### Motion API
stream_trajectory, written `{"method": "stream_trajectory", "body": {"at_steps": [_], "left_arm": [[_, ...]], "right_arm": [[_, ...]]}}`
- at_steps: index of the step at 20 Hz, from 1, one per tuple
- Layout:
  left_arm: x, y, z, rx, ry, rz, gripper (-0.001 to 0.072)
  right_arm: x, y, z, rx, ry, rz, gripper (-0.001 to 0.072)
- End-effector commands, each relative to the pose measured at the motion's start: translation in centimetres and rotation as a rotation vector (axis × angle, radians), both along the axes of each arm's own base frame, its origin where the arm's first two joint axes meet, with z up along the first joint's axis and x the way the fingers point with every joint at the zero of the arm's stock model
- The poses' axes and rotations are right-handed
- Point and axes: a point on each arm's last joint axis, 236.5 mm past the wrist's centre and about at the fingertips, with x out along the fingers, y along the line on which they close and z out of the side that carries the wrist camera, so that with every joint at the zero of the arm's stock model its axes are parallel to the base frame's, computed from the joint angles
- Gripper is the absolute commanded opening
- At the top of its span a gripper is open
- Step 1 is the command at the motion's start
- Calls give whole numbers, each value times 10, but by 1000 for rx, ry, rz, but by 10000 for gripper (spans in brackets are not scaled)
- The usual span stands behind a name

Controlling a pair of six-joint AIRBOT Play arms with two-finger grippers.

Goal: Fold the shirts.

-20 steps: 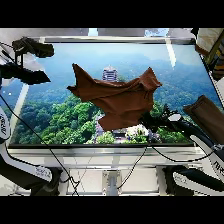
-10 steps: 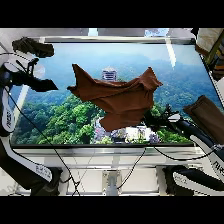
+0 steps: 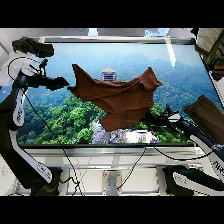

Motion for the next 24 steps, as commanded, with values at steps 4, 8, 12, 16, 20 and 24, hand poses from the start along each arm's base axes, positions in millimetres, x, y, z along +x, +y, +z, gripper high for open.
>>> {"method": "stream_trajectory", "body": {"at_steps": [4, 8, 12, 16, 20, 24], "left_arm": [[16, -2, -9, -111, 65, 199, 635], [2, -10, -27, -122, 132, 153, 632], [-16, -23, -42, -188, 254, 156, 631], [-22, -29, -40, -210, 276, 132, 365], [-23, -32, -38, -201, 245, 84, 190], [-17, -47, -19, -289, 197, 49, 18]], "right_arm": [[1, 0, 0, -1, -4, -2, 23], [1, -1, 0, -2, -5, -4, 23], [1, 0, 0, -1, -5, -4, 23], [1, -1, 0, -2, -5, -4, 23], [2, 0, 0, -1, -5, -5, 23], [3, -1, 2, -10, -21, 12, 23]]}}
